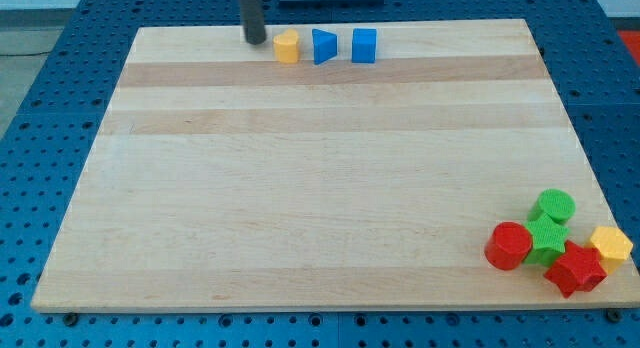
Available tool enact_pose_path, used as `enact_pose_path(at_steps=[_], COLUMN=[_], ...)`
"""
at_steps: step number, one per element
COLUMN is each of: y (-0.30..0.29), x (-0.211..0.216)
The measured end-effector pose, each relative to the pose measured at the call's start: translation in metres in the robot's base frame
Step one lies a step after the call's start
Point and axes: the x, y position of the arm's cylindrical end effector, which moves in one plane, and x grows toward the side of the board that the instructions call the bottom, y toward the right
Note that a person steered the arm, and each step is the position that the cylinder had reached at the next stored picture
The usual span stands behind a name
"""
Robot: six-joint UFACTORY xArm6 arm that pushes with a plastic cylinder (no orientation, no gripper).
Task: Move your arm towards a group of blocks
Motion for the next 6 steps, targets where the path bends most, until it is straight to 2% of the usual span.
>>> enact_pose_path(at_steps=[2,3,4,6], y=[-0.005,0.047,0.133,0.346], x=[0.077,0.110,0.139,0.198])
